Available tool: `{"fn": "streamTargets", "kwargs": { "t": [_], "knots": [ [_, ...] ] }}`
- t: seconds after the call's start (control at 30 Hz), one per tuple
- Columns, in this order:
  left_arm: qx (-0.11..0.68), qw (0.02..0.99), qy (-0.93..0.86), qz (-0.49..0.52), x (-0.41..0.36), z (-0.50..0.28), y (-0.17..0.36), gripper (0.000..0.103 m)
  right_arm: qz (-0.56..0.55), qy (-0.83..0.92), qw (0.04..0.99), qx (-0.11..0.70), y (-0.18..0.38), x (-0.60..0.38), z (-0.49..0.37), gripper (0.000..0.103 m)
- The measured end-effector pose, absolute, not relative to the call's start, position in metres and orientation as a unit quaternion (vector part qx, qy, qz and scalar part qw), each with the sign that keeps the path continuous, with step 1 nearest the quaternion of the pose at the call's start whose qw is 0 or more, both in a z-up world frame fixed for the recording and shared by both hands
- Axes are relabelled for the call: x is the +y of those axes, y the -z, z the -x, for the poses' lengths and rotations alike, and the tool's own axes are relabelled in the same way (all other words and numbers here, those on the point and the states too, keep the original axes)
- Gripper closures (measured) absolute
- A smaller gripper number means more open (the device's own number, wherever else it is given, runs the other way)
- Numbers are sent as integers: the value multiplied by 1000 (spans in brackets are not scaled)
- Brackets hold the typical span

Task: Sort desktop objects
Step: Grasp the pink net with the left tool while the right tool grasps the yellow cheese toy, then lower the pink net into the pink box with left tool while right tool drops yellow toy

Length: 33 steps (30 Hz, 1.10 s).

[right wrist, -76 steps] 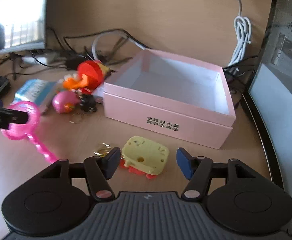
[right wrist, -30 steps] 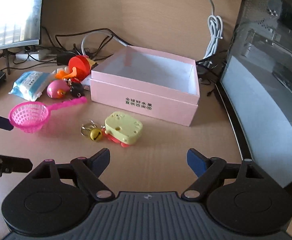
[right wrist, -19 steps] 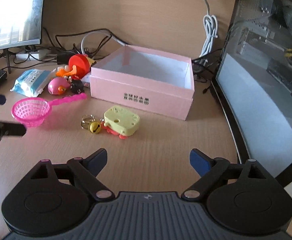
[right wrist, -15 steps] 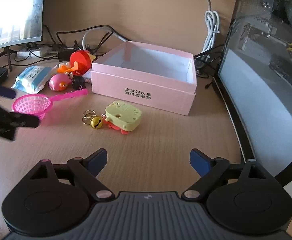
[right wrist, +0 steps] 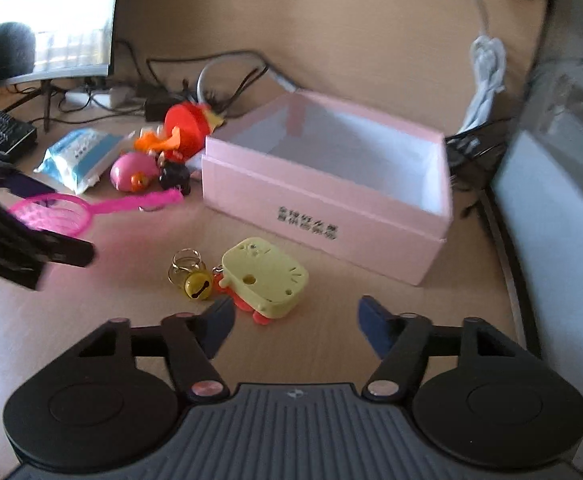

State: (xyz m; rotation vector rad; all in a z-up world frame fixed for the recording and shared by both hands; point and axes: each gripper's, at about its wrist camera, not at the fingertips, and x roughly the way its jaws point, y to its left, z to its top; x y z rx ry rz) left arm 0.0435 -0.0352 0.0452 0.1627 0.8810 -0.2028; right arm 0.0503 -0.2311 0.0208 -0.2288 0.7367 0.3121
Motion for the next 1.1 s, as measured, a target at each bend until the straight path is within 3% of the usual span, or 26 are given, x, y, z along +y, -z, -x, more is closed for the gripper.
{"fn": "streamTargets", "kwargs": {
  "t": [0.23, 0.3, 0.33, 0.37, 0.6, 0.83, 1.1],
  "knots": [
    [443, 893, 66, -52, -16, -17, -50, 15, 98, -189, 907, 364, -6, -219, -82, 38],
    [445, 893, 56, -48, -11, -13, -50, 15, 92, -201, 903, 369, -6, -215, -88, 43],
    [446, 892, 52, -44, -9, -11, -51, 15, 89, -206, 901, 373, -8, -213, -89, 52],
    [447, 892, 49, -42, -7, -9, -51, 15, 88, -207, 898, 377, -9, -211, -90, 56],
    [438, 895, 63, -52, -8, 5, -59, 15, 81, -203, 893, 394, -27, -210, -66, 56],
    [363, 926, 93, -46, -13, 9, -118, 15, 62, -192, 917, 344, -113, -233, -26, 57],
    [258, 956, 131, -43, -43, -27, -195, 15, 47, -169, 957, 231, -226, -258, -2, 57]
  ]
}}
